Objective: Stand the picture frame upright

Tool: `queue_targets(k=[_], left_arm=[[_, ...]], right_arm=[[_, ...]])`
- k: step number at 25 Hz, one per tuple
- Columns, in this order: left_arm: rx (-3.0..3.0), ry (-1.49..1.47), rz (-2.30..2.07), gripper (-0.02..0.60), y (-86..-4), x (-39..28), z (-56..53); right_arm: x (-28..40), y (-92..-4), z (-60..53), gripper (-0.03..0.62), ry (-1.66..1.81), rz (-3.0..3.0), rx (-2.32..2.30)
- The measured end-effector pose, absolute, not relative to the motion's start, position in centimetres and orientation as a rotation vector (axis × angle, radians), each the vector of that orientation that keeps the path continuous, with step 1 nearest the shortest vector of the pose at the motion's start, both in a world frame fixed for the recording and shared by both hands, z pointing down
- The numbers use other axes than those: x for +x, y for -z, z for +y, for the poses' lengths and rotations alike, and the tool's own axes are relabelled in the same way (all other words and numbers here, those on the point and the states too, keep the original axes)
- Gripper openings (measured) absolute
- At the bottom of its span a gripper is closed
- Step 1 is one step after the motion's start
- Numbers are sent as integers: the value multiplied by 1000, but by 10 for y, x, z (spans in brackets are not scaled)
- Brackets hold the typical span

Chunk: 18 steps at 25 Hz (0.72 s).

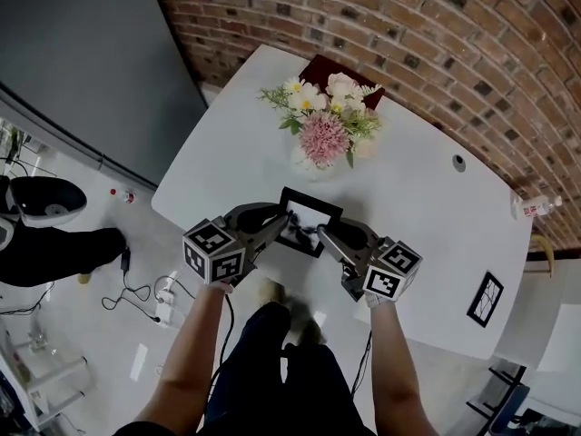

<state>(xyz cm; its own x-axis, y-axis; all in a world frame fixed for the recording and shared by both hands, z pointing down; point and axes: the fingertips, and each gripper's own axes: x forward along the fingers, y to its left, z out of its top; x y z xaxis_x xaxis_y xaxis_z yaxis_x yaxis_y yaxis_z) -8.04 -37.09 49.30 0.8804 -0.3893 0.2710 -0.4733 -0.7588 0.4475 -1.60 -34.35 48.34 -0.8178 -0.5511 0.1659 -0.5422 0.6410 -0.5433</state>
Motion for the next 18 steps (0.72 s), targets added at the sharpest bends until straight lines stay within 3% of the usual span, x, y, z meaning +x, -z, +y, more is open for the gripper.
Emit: queue_targets(k=[18], left_arm=[[2626, -253, -640, 95, -493, -73, -431]], right_arm=[[-9, -487, -404, 87, 633, 2955, -1204]])
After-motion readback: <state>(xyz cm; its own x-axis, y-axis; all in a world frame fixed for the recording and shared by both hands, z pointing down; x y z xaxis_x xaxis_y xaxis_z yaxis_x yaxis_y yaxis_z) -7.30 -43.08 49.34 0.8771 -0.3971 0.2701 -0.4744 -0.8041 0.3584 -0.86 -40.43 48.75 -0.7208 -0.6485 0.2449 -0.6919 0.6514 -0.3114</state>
